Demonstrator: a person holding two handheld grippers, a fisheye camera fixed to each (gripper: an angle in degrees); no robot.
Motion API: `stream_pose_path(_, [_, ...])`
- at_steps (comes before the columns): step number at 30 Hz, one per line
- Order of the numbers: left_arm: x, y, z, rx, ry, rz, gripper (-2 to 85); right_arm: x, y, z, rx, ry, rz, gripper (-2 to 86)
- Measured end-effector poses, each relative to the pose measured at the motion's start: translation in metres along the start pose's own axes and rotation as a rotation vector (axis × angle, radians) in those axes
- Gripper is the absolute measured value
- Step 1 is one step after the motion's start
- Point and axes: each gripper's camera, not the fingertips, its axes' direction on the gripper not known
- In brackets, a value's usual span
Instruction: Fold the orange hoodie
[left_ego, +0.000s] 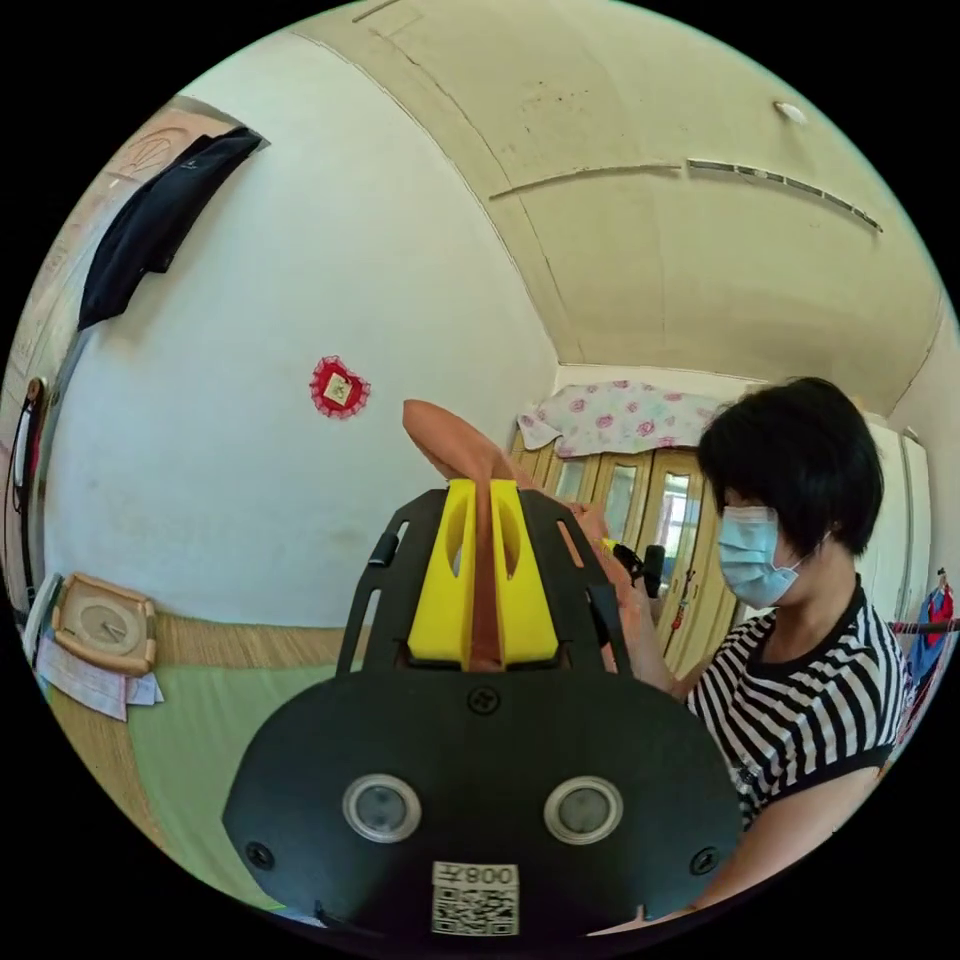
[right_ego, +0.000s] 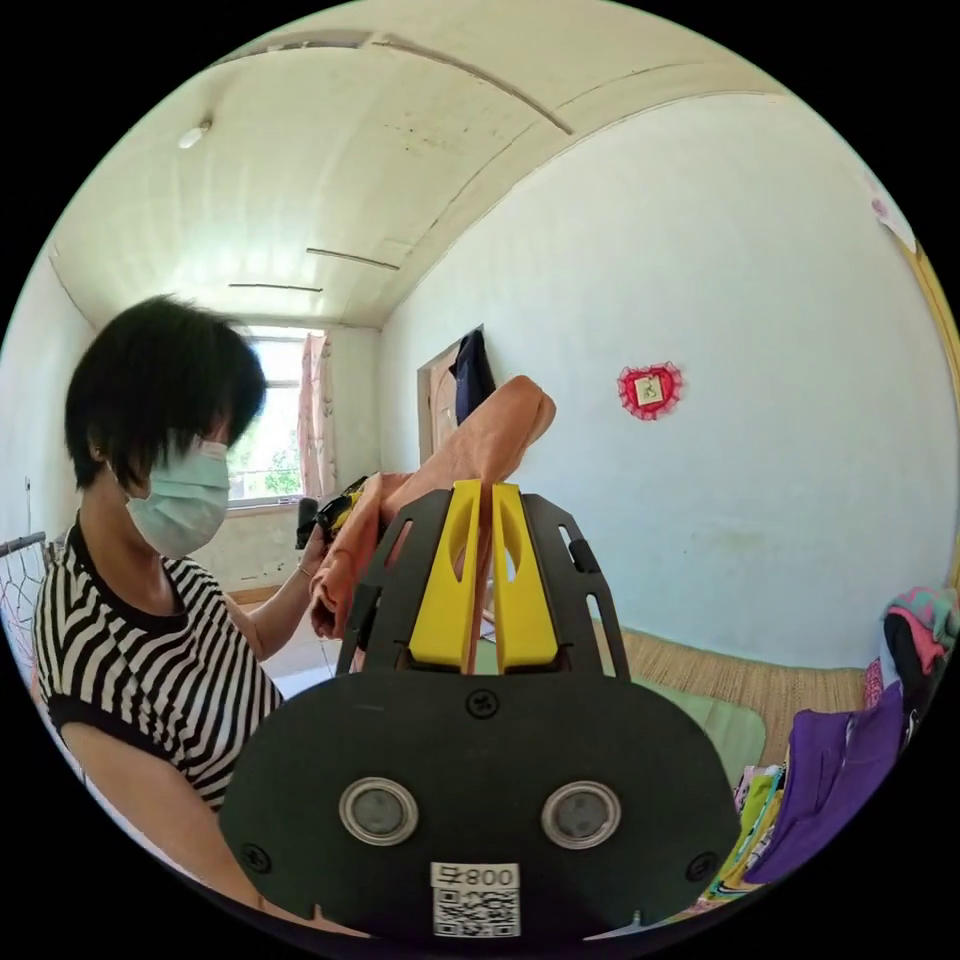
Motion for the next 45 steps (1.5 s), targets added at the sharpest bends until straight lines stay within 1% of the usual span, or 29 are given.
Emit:
stream_pose_path(2, [-0.025, -0.008, 0.030, -0.042, -0.067, -0.024, 2.7, 0.031, -0.007, 0.034, -0.053, 0.064, 0.033, 1.4])
stream_pose_path(4, [-0.064, -0.011, 0.068, -0.090, -0.100, -0.096, 3.0, 0.093, -0.010, 0.096, -0.175, 0.157, 0.116, 1.5])
stream_pose_path(5, [-0.092, -0.010, 0.096, -0.140, -0.157, -0.118, 3.4, 0.111, -0.009, 0.113, -0.201, 0.172, 0.145, 1.6])
stream_pose_path(6, [-0.126, -0.002, 0.124, -0.186, -0.213, -0.185, 3.8, 0.149, -0.002, 0.148, -0.275, 0.219, 0.201, 1.6])
stream_pose_path(7, [-0.143, 0.003, 0.137, -0.216, -0.234, -0.211, 4.1, 0.188, 0.011, 0.182, -0.351, 0.285, 0.276, 1.6])
stream_pose_path(8, [-0.176, 0.019, 0.159, -0.279, -0.324, -0.267, 4.3, 0.207, 0.020, 0.197, -0.385, 0.314, 0.314, 1.6])
stream_pose_path(9, [-0.207, 0.041, 0.174, -0.324, -0.411, -0.358, 4.2, 0.242, 0.042, 0.225, -0.467, 0.358, 0.387, 1.3])
stream_pose_path(10, [-0.221, 0.054, 0.180, -0.354, -0.432, -0.392, 4.2, 0.275, 0.070, 0.247, -0.527, 0.401, 0.475, 0.9])
stream_pose_path(12, [-0.261, 0.115, 0.198, -0.469, -0.477, -0.529, 4.4, 0.312, 0.117, 0.272, -0.617, 0.401, 0.580, 0.7])
stream_pose_path(13, [-0.267, 0.132, 0.203, -0.497, -0.474, -0.553, 4.4, 0.327, 0.149, 0.286, -0.662, 0.398, 0.621, 0.8])
stream_pose_path(14, [-0.277, 0.166, 0.212, -0.575, -0.466, -0.600, 4.7, 0.333, 0.164, 0.293, -0.683, 0.394, 0.636, 0.8])
stream_pose_path(16, [-0.286, 0.212, 0.229, -0.680, -0.463, -0.657, 5.2, 0.351, 0.226, 0.323, -0.780, 0.331, 0.711, 1.3])
stream_pose_path(18, [-0.289, 0.257, 0.264, -0.803, -0.406, -0.690, 6.5, 0.357, 0.264, 0.347, -0.824, 0.285, 0.758, 1.8])
stream_pose_path(19, [-0.287, 0.265, 0.275, -0.825, -0.387, -0.683, 6.8, 0.358, 0.283, 0.364, -0.832, 0.253, 0.776, 2.2])
stream_pose_path(22, [-0.274, 0.282, 0.351, -0.942, -0.308, -0.552, 8.4, 0.353, 0.309, 0.410, -0.850, 0.177, 0.778, 3.2])
stream_pose_path(24, [-0.258, 0.287, 0.419, -1.041, -0.271, -0.380, 10.3, 0.345, 0.317, 0.439, -0.875, 0.142, 0.743, 3.9])
stream_pose_path(25, [-0.254, 0.288, 0.436, -1.066, -0.271, -0.336, 10.8, 0.339, 0.322, 0.458, -0.897, 0.124, 0.723, 4.5])
stream_pose_path(27, [-0.238, 0.300, 0.497, -1.164, -0.287, -0.175, 11.8, 0.328, 0.328, 0.486, -0.933, 0.096, 0.680, 5.3])
stream_pose_path(29, [-0.230, 0.314, 0.535, -1.239, -0.317, -0.077, 11.6, 0.316, 0.333, 0.511, -0.986, 0.098, 0.626, 5.6])
stream_pose_path(31, [-0.225, 0.335, 0.563, -1.338, -0.375, 0.015, 10.0, 0.297, 0.340, 0.540, -1.050, 0.078, 0.558, 5.9])
stream_pose_path(32, [-0.225, 0.350, 0.575, -1.414, -0.405, 0.051, 6.9, 0.292, 0.342, 0.547, -1.066, 0.076, 0.544, 6.0])
stream_pose_path(33, [-0.223, 0.357, 0.577, -1.427, -0.420, 0.069, 4.7, 0.283, 0.344, 0.558, -1.091, 0.065, 0.519, 6.2])
stream_pose_path(35, [-0.223, 0.351, 0.567, -1.358, -0.422, 0.024, 3.0, 0.268, 0.344, 0.573, -1.115, 0.055, 0.463, 6.5])
stream_pose_path(37, [-0.228, 0.329, 0.539, -1.217, -0.430, -0.103, 2.2, 0.247, 0.339, 0.595, -1.131, 0.048, 0.385, 6.7])
stream_pose_path(39, [-0.237, 0.284, 0.473, -0.956, -0.485, -0.249, 1.7, 0.230, 0.332, 0.614, -1.133, 0.044, 0.313, 7.0])
stream_pose_path(40, [-0.240, 0.273, 0.452, -0.896, -0.522, -0.272, 1.6, 0.219, 0.328, 0.628, -1.128, 0.034, 0.273, 7.3])
stream_pose_path(42, [-0.256, 0.239, 0.354, -0.637, -0.723, -0.421, 1.5, 0.201, 0.323, 0.653, -1.122, 0.010, 0.219, 7.9])
stream_pose_path(43, [-0.261, 0.236, 0.325, -0.567, -0.765, -0.476, 1.5, 0.189, 0.322, 0.672, -1.127, -0.005, 0.187, 8.2])
stream_pose_path(45, [-0.271, 0.249, 0.215, -0.315, -0.907, -0.702, 1.3, 0.172, 0.324, 0.702, -1.145, -0.022, 0.145, 8.6])
